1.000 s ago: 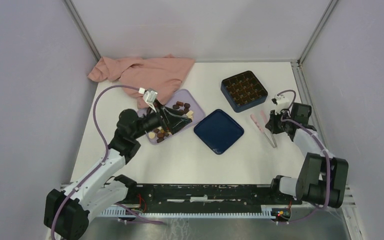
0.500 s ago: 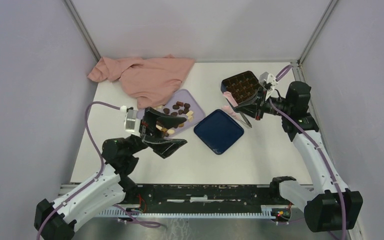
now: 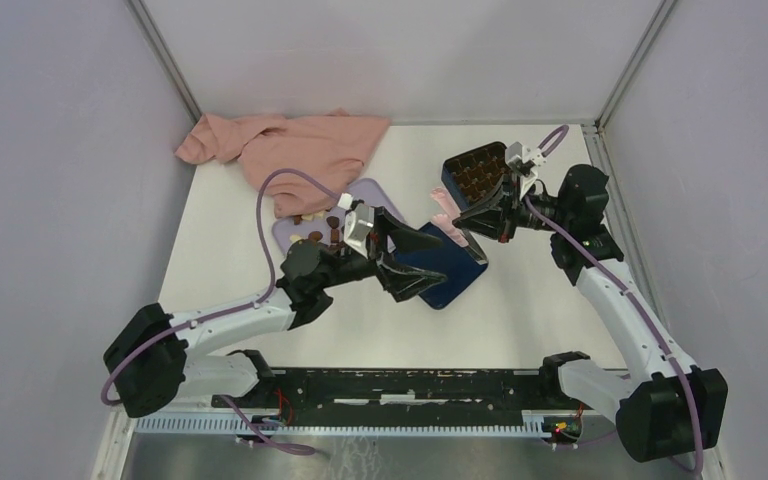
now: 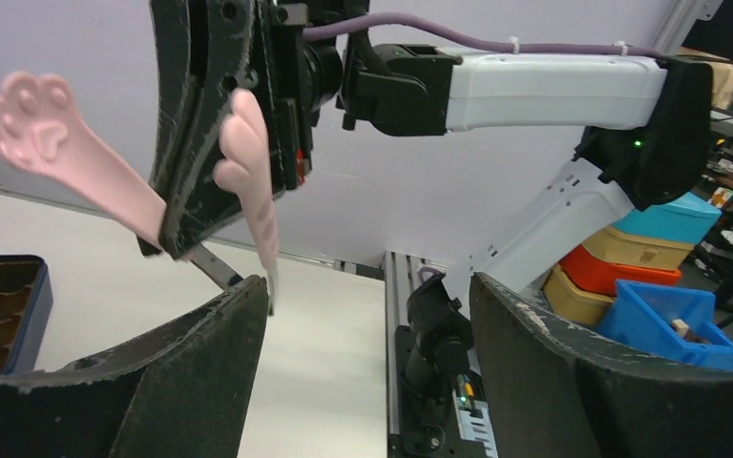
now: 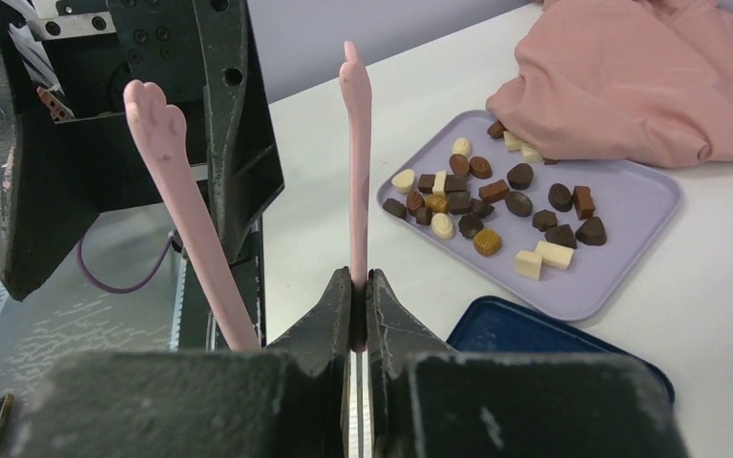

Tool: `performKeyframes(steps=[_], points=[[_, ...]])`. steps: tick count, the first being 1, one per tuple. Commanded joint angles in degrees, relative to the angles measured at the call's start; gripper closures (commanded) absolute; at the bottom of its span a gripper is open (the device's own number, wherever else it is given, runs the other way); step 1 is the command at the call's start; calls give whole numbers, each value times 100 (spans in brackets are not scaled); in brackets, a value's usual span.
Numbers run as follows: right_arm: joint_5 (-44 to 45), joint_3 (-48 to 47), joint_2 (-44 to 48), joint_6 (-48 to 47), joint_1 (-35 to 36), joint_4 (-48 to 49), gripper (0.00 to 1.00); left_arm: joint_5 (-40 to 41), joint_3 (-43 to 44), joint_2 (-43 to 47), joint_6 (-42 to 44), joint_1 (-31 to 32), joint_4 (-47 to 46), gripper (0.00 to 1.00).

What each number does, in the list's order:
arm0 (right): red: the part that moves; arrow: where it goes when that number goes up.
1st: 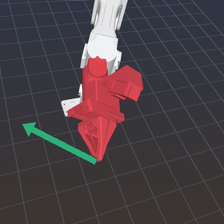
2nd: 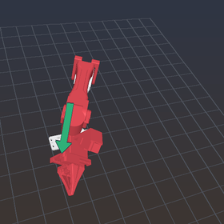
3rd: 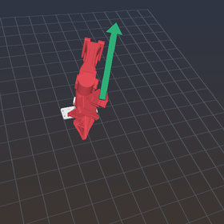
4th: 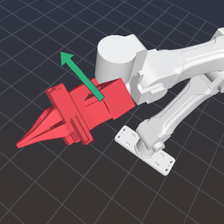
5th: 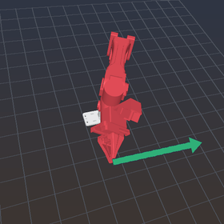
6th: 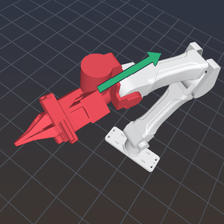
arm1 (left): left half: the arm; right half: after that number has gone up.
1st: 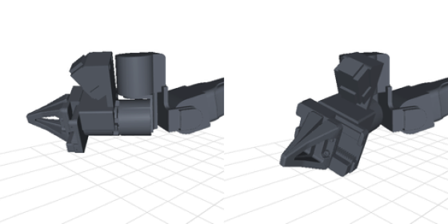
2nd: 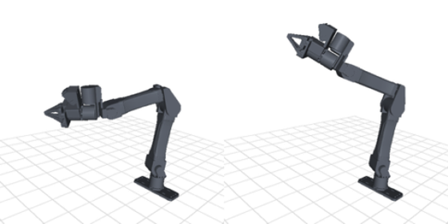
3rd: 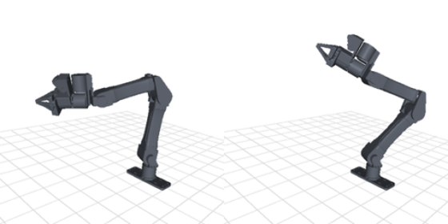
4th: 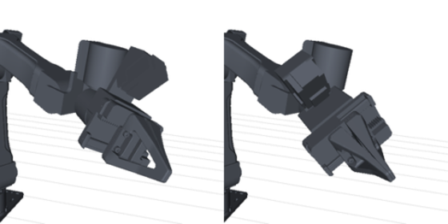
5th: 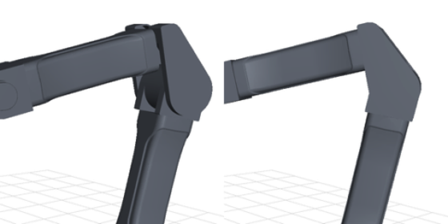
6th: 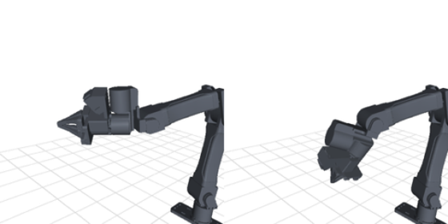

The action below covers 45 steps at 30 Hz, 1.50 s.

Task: Pack the chocolate
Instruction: Pick up the clamp from the center of the board.

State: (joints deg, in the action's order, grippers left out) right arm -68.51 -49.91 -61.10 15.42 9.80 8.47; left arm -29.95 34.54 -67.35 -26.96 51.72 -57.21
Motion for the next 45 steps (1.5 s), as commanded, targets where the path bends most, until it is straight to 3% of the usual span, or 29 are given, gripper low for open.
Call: performKeyframes(steps=[1,9,12,14,15,16,17,22,29,35,38,41,44,45], points=[[-101,84,-16,188,105,374,100,335,510,-319,521,39,-484,19],[-39,69,-69,52,188,251,100,71,1072,-885,349,37,-413,37],[-13,60,-60,-71,198,142,100,49,1241,-1002,360,39,-350,48],[-2,69,-35,-101,197,91,100,-65,1387,-1079,371,40,-258,69],[20,63,-34,-88,193,78,100,-167,1499,-1119,391,32,-182,86],[109,60,-33,-66,191,49,100,-272,1566,-1146,403,26,-102,95],[267,27,-49,-59,197,-34,100,-388,1613,-1163,403,38,-70,98],[1200,-276,-554,-80,11,-831,100,-1016,1714,-1115,530,113,57,98],[1405,-119,-1282,268,-209,-921,100,-1358,1722,-851,769,320,396,98],[202,247,-940,1305,-217,927,100,-779,1439,-841,538,66,408,98],[43,172,-539,846,-206,824,65,-1025,1266,-1166,-903,-634,-782,98],[64,-296,-246,-525,-242,-523,26,-1274,1101,-1604,-2348,-1115,-2575,98],[123,-778,11,-1667,-368,-1754,3,-1500,931,-1842,-3058,-1450,-3564,98],[61,-837,91,-1800,-365,-1916,2,-1571,865,-1874,-3197,-1537,-3809,98]])
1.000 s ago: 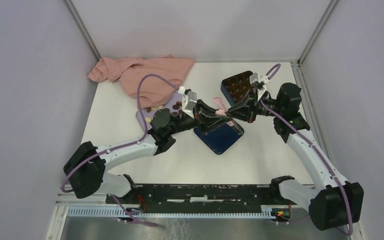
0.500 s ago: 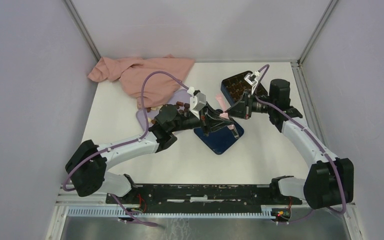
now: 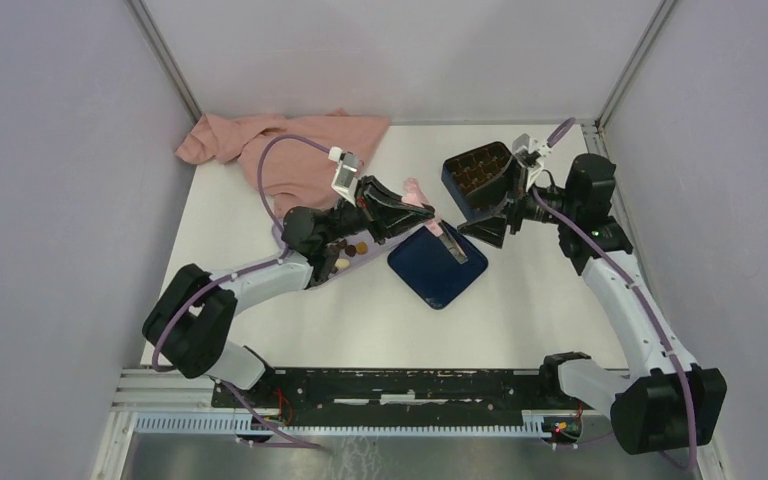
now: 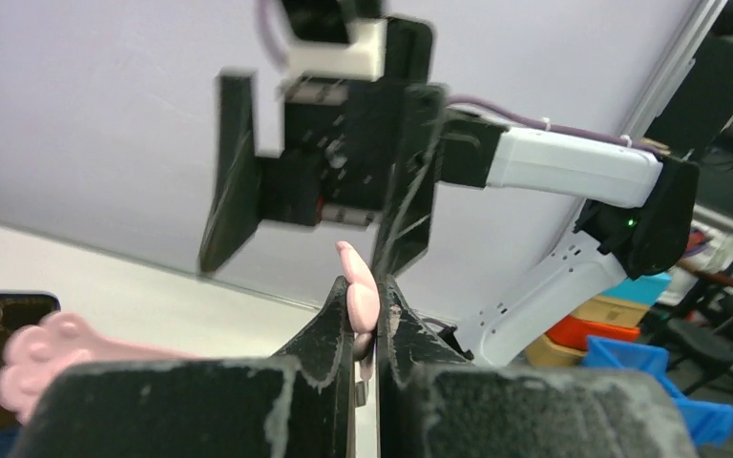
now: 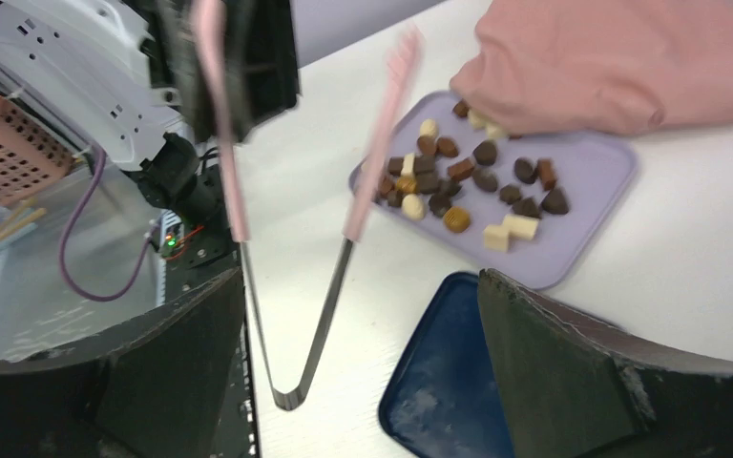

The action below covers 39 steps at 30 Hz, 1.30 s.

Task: Pack the chocolate
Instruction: Pick up the clamp from the center of the board.

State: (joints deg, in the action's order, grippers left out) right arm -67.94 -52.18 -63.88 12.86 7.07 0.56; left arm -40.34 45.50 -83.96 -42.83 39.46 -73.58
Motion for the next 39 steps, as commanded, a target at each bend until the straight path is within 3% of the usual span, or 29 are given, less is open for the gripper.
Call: performKeyframes(steps=[1,4,9,14,26,31,36,39], points=[[-87,-569,438,-1535,-88,-1147,2,-578,-280,-232,-1679,-371,-2311,98],[-154,-35,660,-761,48,-430,2,-706,-303,-204,-1666,-439,-2381,98],[385,361,641,-802,390,-547,2,-740,-181,-168,-1528,-425,-2382,98],[249,670,507,-214,751,-101,2,-697,-54,-251,-1394,-317,-2333,98],[-32,1110,17,2575,1357,2714,2,-425,249,-318,-876,-29,-1930,98],[-147,1075,-217,4060,1359,4423,13,-242,143,-266,-827,0,-1964,98],[-120,1044,-174,4006,1383,4381,17,-96,94,-291,-794,-27,-1955,98],[-63,851,-110,3322,1393,3641,17,17,100,-321,-780,-25,-1916,98]])
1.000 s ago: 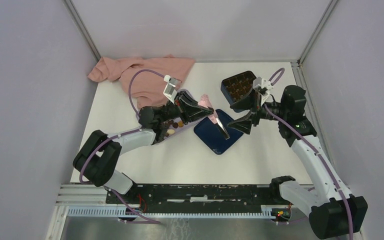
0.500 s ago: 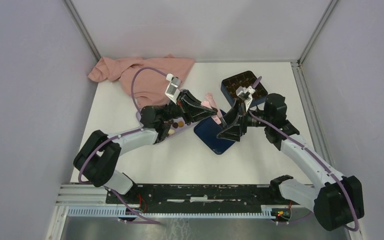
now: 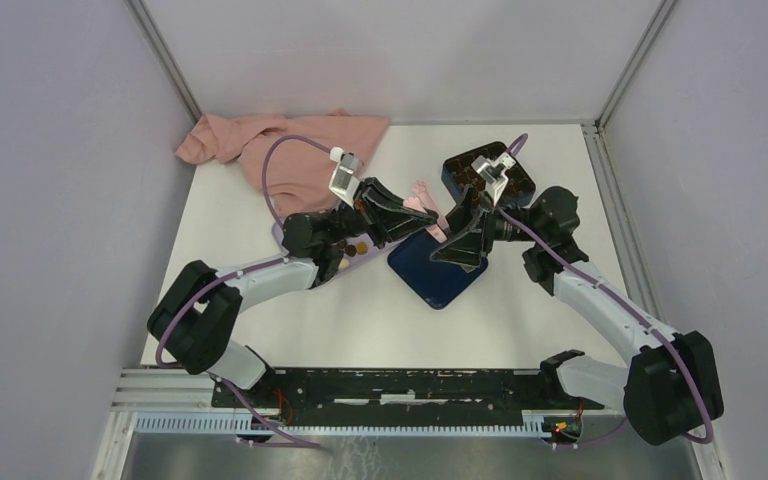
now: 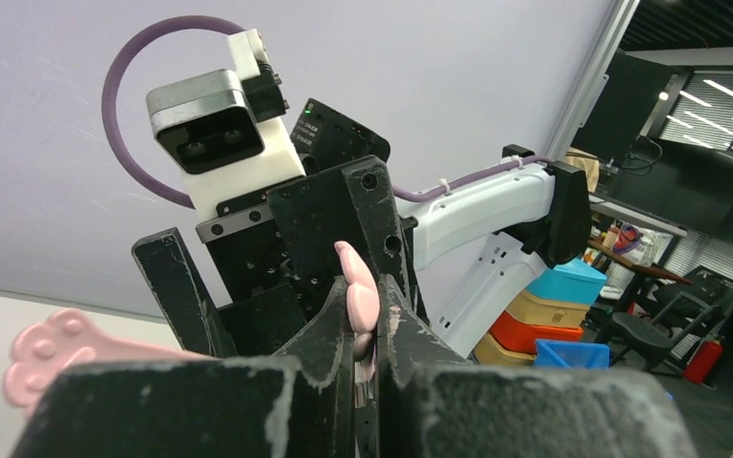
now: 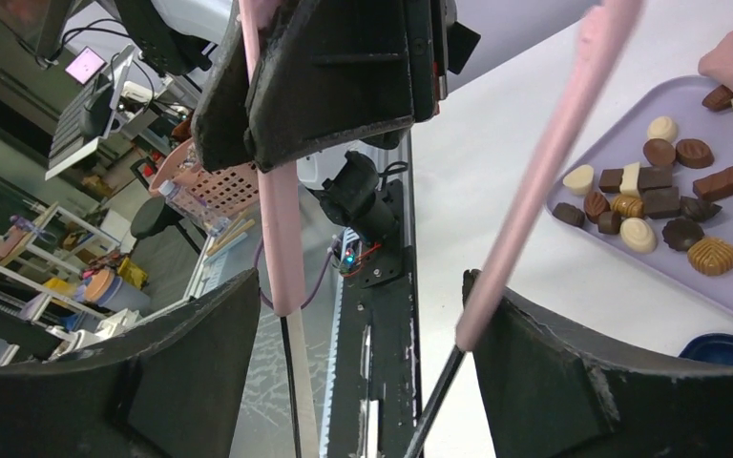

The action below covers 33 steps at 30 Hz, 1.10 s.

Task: Pack the chocolate
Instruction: Pick up the clamp from the center of the board.

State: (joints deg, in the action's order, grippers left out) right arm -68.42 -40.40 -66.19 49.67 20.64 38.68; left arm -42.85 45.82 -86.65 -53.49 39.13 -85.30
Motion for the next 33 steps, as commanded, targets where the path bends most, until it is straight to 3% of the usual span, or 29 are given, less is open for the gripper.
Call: performKeyframes(steps=[1,4,8,11,19,28,33], points=[[14,-479,115,-734,45,-644,17,295,60,-62,287,6,-750,98],[111,-732,68,-1346,80,-1459,20,371,50,-68,315,9,-730,98],[150,-738,3,-1035,96,-1144,20,383,33,-32,380,9,-633,98],[137,-794,-78,-990,96,-1106,32,407,-1,14,434,7,-541,98],[51,-741,-73,-662,63,-660,50,418,-38,-5,426,4,-559,98],[-4,-750,-131,-568,49,-519,36,498,-72,-36,356,5,-588,97],[15,-750,-113,-457,45,-446,36,644,-179,0,445,9,-611,98]])
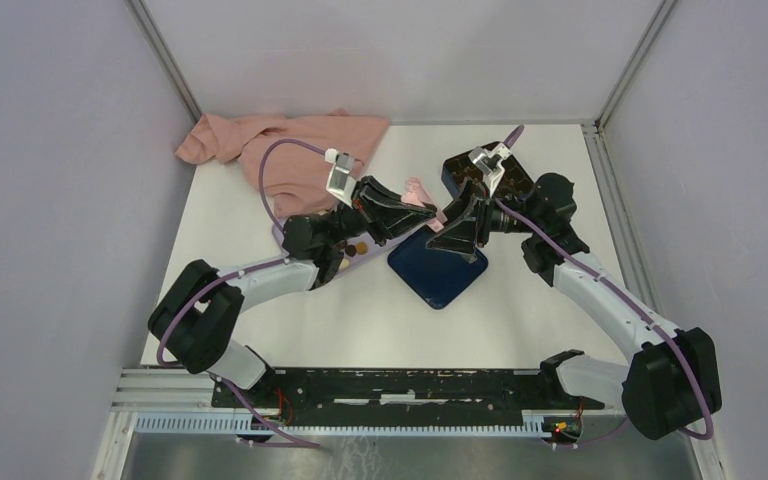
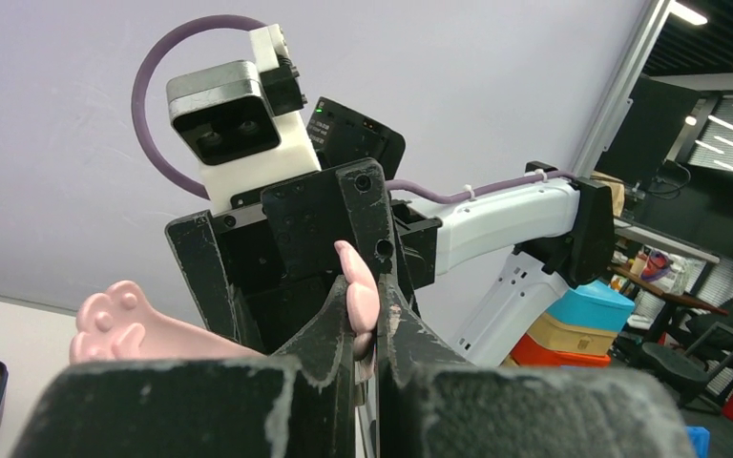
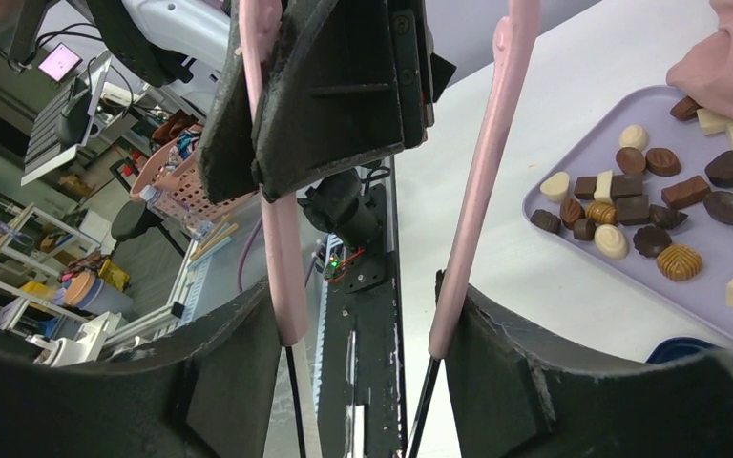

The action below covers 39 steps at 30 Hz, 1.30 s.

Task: Pack the chocolate
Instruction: Pick up the clamp from the center of the board.

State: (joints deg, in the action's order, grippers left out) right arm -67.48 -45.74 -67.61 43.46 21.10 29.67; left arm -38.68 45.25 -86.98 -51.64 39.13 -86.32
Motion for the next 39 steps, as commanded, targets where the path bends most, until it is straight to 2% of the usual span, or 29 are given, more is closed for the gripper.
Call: performKeyframes(steps=[1,13,17,19,22,25,28,30,33,35,37,39], points=[[-80,-209,29,207,-1,493,36,286,-164,54,281,7,-522,98],[-101,-107,28,494,-1,881,40,396,-244,68,292,8,-622,98],[-89,-77,47,397,-1,802,49,416,-265,71,261,11,-640,95],[-85,-93,54,316,-1,711,53,460,-294,99,251,-2,-633,87],[-88,-110,64,187,-6,605,57,645,-399,187,271,-9,-613,70],[-59,-150,98,-64,-11,321,58,831,-523,338,383,-16,-441,53],[-36,-232,121,-419,-14,-44,58,1012,-669,567,553,-32,-186,41],[19,-392,138,-931,-37,-645,58,1148,-817,789,701,-69,32,34],[282,-756,169,-2187,-70,-2010,58,1356,-1121,1445,991,-194,738,30],[531,-962,174,-2969,-72,-2769,57,1463,-1314,2037,1321,-228,1577,30],[868,-1131,171,-3655,-71,-3440,57,1546,-1343,2694,1884,-235,2885,30],[1299,-1332,115,-4444,-67,-4095,57,1788,-1154,3358,2457,-231,4809,30]])
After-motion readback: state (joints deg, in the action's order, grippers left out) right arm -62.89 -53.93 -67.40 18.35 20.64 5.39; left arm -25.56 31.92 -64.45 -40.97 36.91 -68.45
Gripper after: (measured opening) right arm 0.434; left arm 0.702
